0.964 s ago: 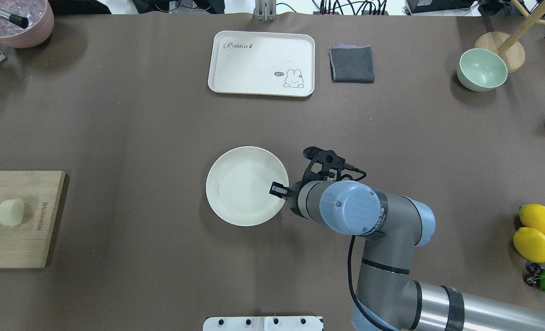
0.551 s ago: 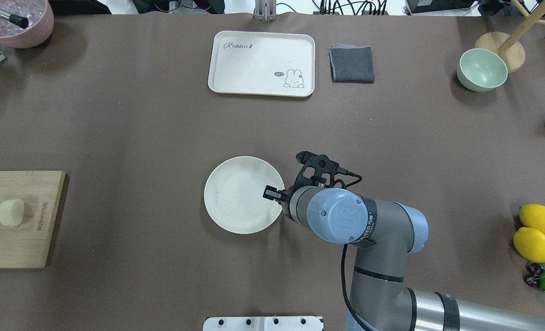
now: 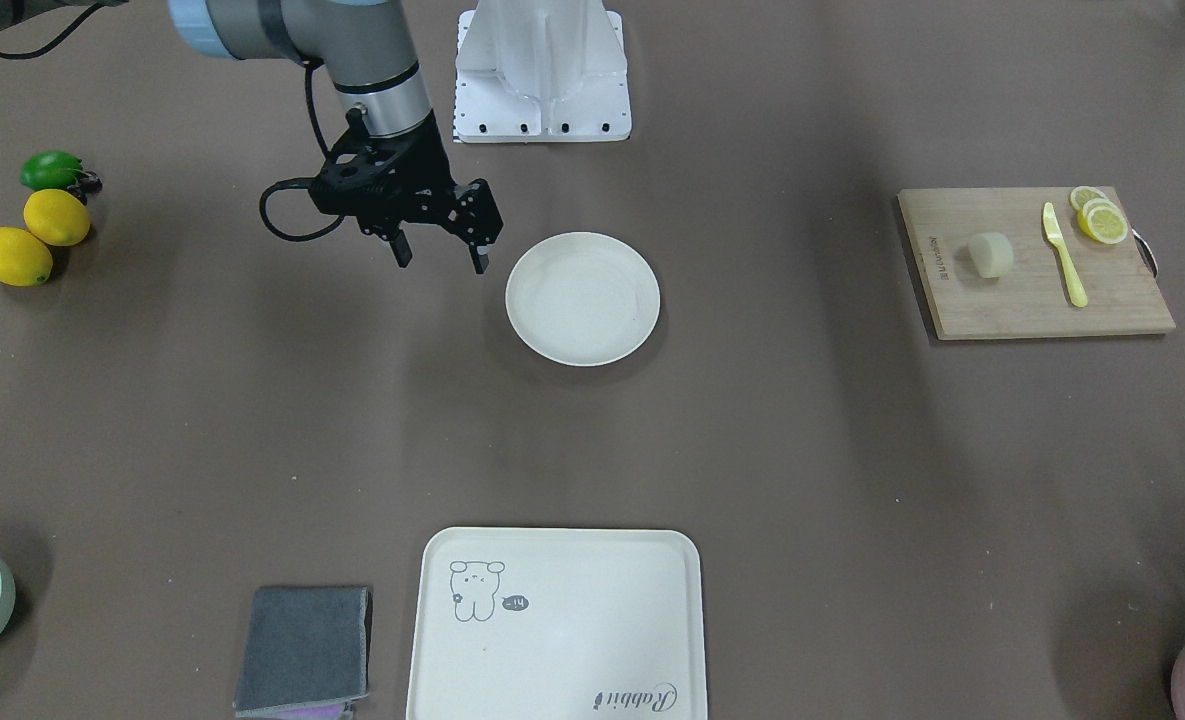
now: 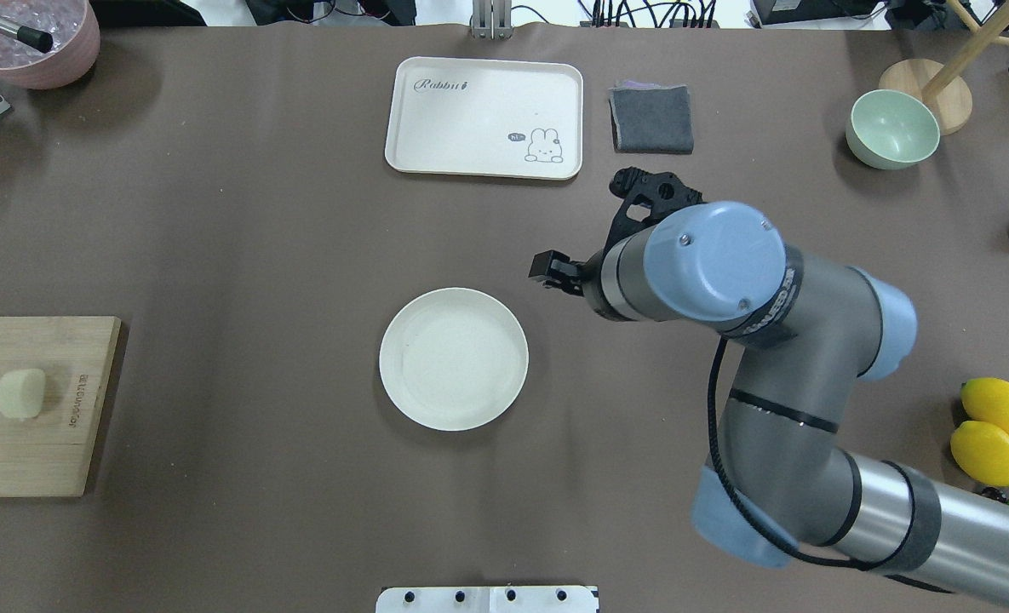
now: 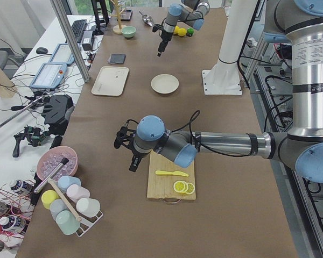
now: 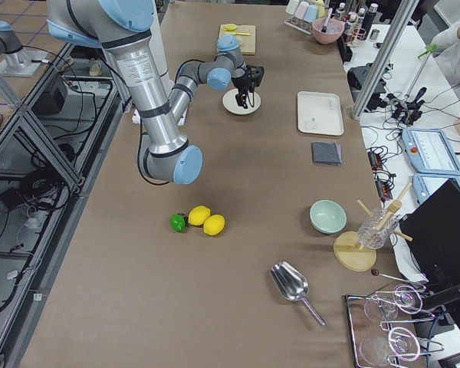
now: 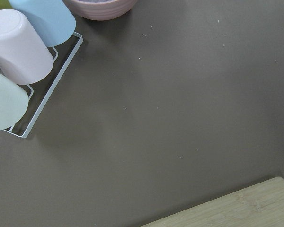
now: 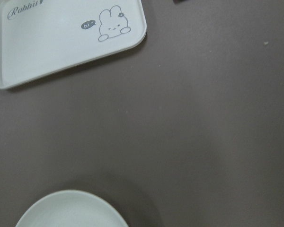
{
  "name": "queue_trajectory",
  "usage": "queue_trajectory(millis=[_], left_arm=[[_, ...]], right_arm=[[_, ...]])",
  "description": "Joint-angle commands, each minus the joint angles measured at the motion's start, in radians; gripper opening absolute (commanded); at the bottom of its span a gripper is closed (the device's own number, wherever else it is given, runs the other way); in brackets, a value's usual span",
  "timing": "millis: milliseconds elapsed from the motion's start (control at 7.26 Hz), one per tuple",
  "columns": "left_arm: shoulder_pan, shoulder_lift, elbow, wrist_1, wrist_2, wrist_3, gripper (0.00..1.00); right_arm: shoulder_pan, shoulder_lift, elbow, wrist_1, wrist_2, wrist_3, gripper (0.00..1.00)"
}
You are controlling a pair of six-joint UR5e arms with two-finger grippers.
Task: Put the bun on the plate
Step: 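Release the plate and withdraw the right arm while the left arm reaches out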
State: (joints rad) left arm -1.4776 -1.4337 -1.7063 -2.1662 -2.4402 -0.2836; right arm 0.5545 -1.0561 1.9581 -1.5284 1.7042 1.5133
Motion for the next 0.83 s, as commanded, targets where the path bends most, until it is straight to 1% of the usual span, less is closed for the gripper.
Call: queue_trajectory(millis=[0, 138, 275, 413, 551, 689], left_arm=[[0.165, 0.028, 0.002, -0.237, 0.038, -0.318, 0.98], [0.224, 0.036, -0.006, -0.244, 0.105, -0.339, 0.98], [0.276, 0.042, -0.006, -0.245, 0.159, -0.342, 0.98], [0.322, 0.042, -0.006, -0.244, 0.176, -0.354, 0.98], [0.401, 0.041, -0.013, -0.247, 0.194, -0.478, 0.98], [0.495, 0.054, -0.035, -0.247, 0.296, -0.530, 0.98]], right_arm=[[0.227, -0.083, 0.060, -0.021, 0.226, -0.160, 1.00], [0.328, -0.167, 0.117, -0.021, 0.327, -0.283, 1.00], [0.417, -0.256, 0.148, -0.021, 0.398, -0.397, 1.00], [0.508, -0.333, 0.166, -0.019, 0.463, -0.527, 1.00], [0.610, -0.391, 0.159, -0.022, 0.561, -0.695, 1.00], [0.704, -0.466, 0.154, -0.022, 0.634, -0.866, 1.00]])
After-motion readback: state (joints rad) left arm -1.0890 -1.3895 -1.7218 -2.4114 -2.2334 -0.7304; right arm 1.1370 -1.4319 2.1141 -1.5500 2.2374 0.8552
